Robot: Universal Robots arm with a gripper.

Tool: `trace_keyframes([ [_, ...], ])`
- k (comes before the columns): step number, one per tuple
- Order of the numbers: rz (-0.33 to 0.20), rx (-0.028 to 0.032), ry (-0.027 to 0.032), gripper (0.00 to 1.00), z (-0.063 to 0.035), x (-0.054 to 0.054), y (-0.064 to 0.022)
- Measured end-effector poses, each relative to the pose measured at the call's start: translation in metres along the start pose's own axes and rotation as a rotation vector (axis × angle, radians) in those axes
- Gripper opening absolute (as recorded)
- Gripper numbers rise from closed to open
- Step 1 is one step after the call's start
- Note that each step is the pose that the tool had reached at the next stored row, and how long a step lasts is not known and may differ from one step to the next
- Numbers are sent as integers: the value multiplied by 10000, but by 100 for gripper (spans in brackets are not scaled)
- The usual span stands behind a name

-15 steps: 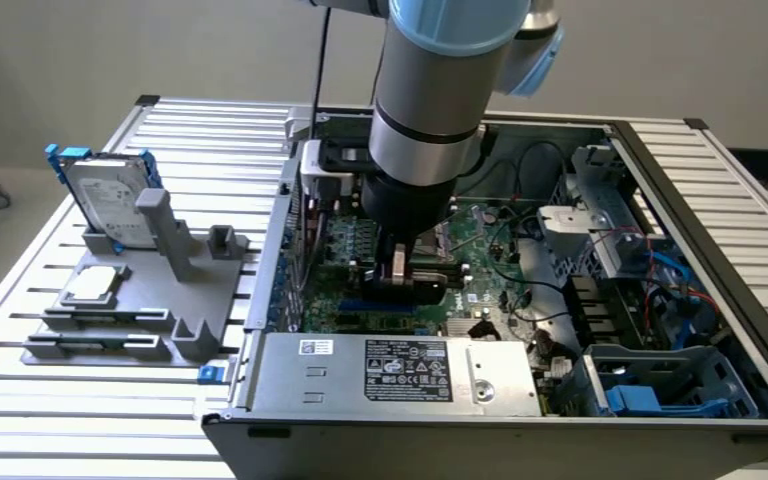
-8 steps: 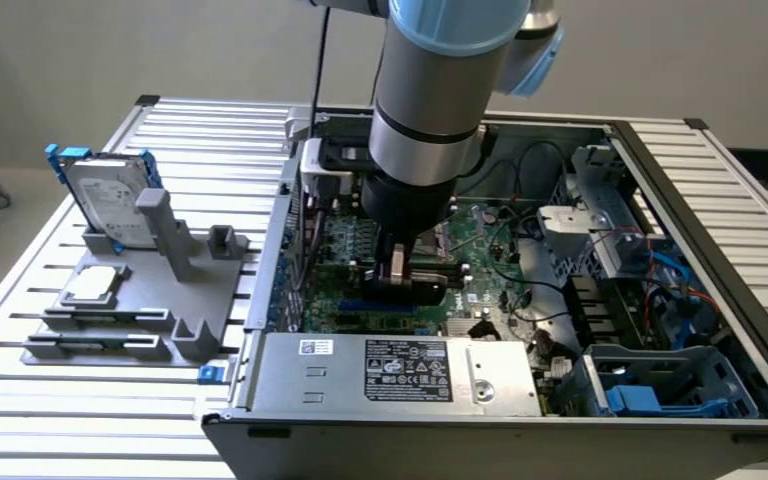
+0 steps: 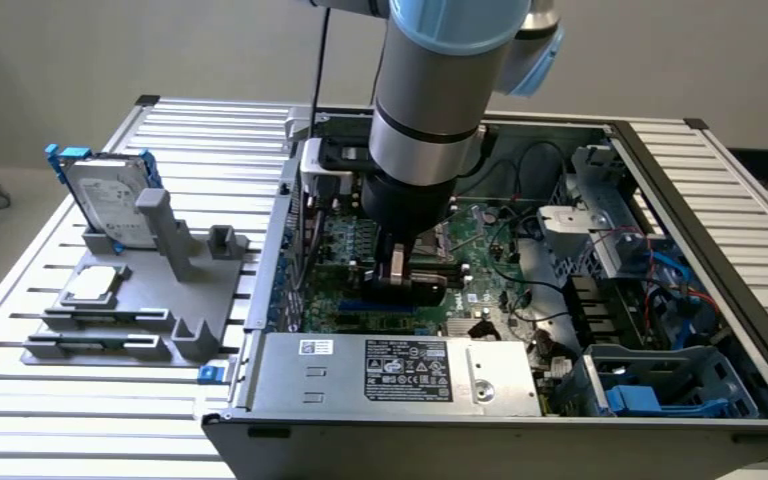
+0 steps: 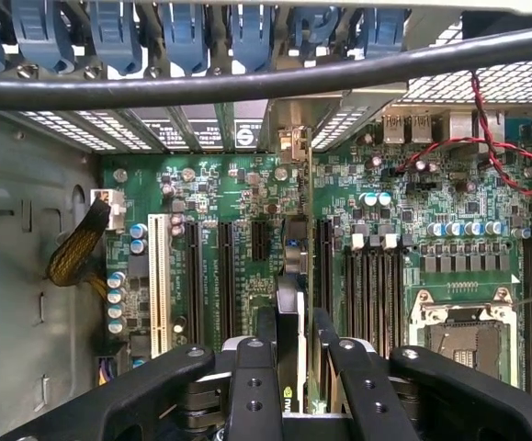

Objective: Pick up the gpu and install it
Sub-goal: 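Insert the gpu into the slot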

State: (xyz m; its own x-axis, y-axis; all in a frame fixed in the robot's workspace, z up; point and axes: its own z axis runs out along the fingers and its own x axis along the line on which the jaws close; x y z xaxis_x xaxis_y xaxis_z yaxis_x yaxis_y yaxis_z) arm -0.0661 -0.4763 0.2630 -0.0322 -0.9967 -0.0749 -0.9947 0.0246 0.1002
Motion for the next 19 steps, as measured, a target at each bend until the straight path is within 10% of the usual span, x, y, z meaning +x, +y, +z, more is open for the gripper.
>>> trace_keyframes([
  [19,5,-2,56,26,25,2,12],
])
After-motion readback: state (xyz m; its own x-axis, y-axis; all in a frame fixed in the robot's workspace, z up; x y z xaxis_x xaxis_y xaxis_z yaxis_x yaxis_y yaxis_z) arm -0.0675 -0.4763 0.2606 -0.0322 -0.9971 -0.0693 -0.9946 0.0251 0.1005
